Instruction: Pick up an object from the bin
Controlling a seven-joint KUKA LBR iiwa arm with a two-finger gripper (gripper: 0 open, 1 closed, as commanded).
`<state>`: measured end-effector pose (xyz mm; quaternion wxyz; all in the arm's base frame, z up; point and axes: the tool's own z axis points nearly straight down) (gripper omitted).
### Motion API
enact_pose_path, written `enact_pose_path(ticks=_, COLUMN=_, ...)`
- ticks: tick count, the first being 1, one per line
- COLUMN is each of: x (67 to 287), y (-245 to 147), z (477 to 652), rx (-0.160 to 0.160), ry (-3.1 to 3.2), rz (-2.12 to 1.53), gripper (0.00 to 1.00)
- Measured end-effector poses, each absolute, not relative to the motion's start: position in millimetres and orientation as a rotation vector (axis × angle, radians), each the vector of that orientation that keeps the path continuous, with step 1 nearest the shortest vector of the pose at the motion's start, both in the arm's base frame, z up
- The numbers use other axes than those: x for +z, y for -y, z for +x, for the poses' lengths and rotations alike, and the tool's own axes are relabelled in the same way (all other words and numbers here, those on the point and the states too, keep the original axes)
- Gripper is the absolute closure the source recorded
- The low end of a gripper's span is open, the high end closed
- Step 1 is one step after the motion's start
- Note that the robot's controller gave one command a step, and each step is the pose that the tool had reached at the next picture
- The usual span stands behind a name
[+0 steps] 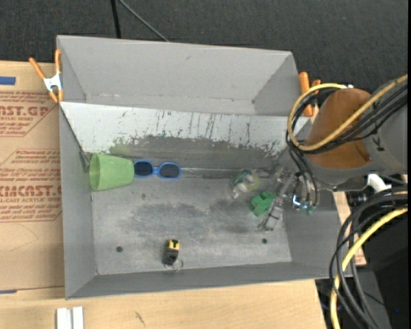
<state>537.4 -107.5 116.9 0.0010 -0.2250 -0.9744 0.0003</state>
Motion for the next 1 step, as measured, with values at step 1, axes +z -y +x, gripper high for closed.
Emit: enact_pose_path(ticks=1, x=73.4, y=124.0, z=553.7, rx=0.002, ry=3.066, rz=-0.694, gripper=0.0)
